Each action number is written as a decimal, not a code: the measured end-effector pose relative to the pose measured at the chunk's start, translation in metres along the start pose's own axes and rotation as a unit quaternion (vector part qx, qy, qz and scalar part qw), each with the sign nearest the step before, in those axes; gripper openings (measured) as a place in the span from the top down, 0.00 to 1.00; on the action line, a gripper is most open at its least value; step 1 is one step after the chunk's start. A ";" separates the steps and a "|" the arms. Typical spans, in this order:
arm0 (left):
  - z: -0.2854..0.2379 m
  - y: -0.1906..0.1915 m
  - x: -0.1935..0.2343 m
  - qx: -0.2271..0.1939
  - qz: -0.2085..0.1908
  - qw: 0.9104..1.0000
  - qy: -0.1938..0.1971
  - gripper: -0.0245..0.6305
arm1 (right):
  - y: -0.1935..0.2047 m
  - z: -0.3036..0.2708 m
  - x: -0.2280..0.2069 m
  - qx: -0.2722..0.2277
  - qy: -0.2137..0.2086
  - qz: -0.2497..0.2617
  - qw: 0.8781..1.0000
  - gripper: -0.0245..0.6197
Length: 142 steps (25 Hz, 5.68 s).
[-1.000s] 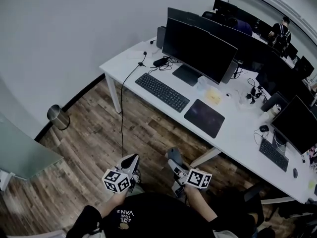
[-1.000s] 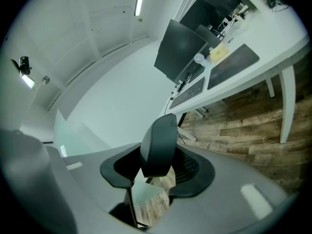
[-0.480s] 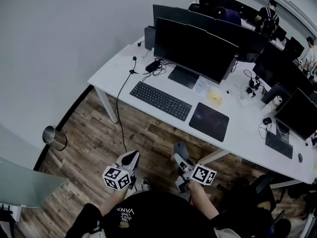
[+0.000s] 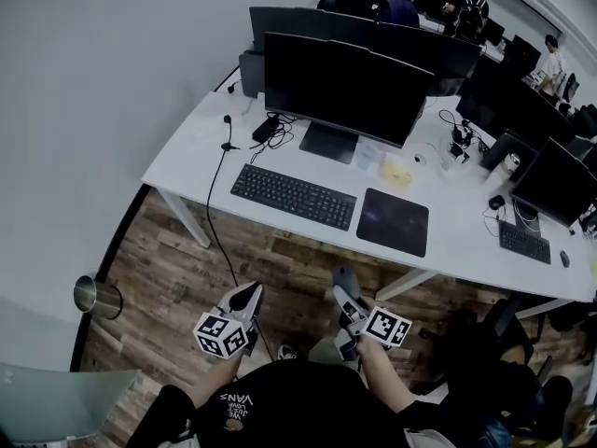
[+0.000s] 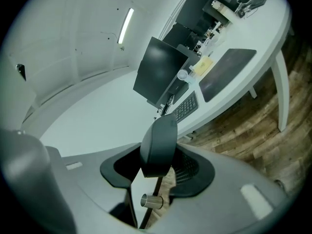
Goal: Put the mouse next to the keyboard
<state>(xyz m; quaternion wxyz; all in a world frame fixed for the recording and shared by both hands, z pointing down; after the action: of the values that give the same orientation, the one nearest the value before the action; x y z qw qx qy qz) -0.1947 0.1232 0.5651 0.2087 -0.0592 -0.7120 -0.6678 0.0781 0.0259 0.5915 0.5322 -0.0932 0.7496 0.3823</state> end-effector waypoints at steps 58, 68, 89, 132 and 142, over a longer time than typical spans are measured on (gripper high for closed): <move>-0.307 -0.025 0.089 0.047 0.008 0.998 0.045 0.96 | -0.186 -0.193 -0.172 0.015 0.253 0.093 0.963 0.65; -0.333 -0.038 0.110 0.067 0.000 0.993 0.094 0.96 | -0.195 -0.184 -0.181 -0.060 0.304 0.069 0.948 0.60; -0.348 -0.030 0.102 0.095 0.006 0.985 0.143 0.96 | -0.195 -0.153 -0.179 -0.082 0.353 0.096 0.927 0.53; -0.326 -0.066 0.101 0.078 0.010 0.961 0.264 0.96 | -0.131 -0.152 0.002 -0.191 0.254 0.270 0.909 0.95; -0.268 -0.048 0.064 0.060 0.011 0.975 0.213 0.96 | -0.125 -0.111 0.006 -0.147 0.208 0.296 0.921 0.95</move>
<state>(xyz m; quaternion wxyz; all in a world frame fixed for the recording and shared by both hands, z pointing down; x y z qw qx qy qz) -0.2114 -0.1553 0.5505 0.3660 0.0895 -0.6894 -0.6187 0.0634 -0.1330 0.5430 0.2073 -0.0219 0.7721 0.6004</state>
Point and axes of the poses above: the fingertips, and each gripper's own axes: z backward along the fingers, x to its left, y out of its underside, the point moved 7 cm from there along z, backward along the fingers, and after that the axes turned 11 degrees about -x, right-handed, at the moved point
